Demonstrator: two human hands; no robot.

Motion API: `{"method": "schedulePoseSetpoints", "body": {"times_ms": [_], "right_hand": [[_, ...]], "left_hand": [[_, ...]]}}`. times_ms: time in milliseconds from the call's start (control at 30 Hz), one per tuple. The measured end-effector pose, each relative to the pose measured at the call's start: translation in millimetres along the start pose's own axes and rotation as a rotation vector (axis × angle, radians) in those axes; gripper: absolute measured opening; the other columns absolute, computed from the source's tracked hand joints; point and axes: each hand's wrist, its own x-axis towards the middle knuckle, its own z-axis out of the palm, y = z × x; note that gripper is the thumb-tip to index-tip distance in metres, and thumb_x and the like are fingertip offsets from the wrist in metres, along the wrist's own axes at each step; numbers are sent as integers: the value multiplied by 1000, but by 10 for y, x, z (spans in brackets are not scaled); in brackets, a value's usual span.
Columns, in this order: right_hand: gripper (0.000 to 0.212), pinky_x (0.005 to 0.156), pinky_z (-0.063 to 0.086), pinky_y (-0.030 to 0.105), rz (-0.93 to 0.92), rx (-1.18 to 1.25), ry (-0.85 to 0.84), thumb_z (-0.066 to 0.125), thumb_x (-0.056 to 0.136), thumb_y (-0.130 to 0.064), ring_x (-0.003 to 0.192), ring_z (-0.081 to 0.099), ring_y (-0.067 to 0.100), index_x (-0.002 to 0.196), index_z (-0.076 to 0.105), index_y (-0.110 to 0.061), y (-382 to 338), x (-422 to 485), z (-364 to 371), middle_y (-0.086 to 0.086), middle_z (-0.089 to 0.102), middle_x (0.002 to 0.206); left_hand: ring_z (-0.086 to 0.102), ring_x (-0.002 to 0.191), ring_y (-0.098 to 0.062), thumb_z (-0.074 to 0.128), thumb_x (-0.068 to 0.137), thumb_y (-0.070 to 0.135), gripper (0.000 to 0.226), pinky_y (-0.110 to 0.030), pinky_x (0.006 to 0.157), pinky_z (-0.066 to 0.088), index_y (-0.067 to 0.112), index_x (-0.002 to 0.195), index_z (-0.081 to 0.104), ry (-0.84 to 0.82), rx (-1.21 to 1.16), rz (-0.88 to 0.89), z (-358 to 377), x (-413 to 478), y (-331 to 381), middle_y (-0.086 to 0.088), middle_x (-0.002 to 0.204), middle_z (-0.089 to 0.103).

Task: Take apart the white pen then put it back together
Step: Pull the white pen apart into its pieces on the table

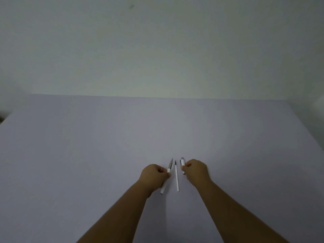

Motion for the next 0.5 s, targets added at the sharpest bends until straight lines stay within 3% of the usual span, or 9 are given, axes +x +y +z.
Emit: {"method": "schedulePoseSetpoints", "body": {"times_ms": [100,233,367,433,500], "right_hand": [[27,74,50,32,13,31,49,60,89,-27,85,66,28,91,69,-2,15,4,94,14,73,92],[24,70,46,30,22,32,61,61,88,-27,73,57,20,89,68,-4,38,21,146,13,73,90],[29,71,46,30,19,89,102,60,89,-32,75,55,18,94,66,-4,31,-31,127,8,68,85],[35,69,42,28,-24,197,133,57,90,-40,76,54,18,91,65,-6,-28,-83,60,4,62,80],[41,65,42,28,-39,409,48,57,88,-48,71,53,18,81,64,-8,-125,-148,-14,1,57,72]], "left_hand": [[60,70,-17,68,86,19,16,-36,84,57,20,70,66,11,-26,15,-13,8,6,0,73,63],[59,73,-16,67,87,18,16,-33,81,57,21,71,64,26,-36,20,-16,18,-13,1,76,63],[59,76,-17,67,86,22,17,-37,84,57,24,70,63,42,24,55,-2,19,-21,1,79,64],[57,72,-13,65,87,24,15,-29,73,55,23,73,64,63,75,106,-1,14,-12,2,78,63],[55,69,-10,63,89,25,8,-20,60,50,18,85,65,84,116,154,3,-13,28,2,81,63]]}}
